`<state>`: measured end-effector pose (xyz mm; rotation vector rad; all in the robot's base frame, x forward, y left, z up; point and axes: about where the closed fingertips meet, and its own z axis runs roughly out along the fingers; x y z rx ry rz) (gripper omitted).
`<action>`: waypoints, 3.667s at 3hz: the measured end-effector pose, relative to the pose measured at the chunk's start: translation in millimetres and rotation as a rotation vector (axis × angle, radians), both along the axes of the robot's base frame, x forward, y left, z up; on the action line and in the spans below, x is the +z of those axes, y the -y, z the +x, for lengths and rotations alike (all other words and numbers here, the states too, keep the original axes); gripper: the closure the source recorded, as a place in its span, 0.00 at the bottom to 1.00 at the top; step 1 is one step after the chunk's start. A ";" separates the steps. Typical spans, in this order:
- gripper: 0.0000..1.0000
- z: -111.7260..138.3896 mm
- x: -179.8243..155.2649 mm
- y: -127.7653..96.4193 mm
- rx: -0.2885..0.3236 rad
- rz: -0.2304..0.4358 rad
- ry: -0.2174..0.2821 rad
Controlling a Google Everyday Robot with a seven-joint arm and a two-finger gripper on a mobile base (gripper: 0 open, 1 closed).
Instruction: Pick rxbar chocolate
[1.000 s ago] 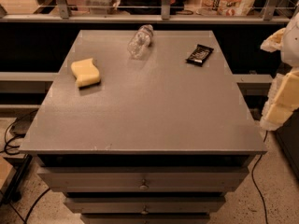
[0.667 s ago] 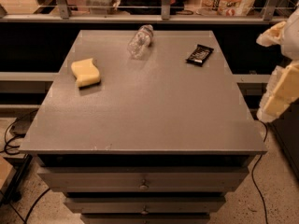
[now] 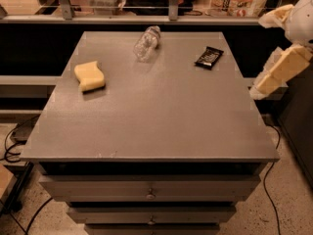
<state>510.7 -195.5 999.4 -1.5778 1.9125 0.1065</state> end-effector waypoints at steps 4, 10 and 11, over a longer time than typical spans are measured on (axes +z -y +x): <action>0.00 122.8 -61.7 9.0 -0.144 0.147 0.049; 0.00 237.9 -146.6 -32.2 -0.320 0.493 0.011; 0.00 250.0 -144.8 -26.3 -0.358 0.566 0.027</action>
Offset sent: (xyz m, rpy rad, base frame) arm 0.1061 -0.0095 -0.0357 0.1589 -0.1038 -0.1802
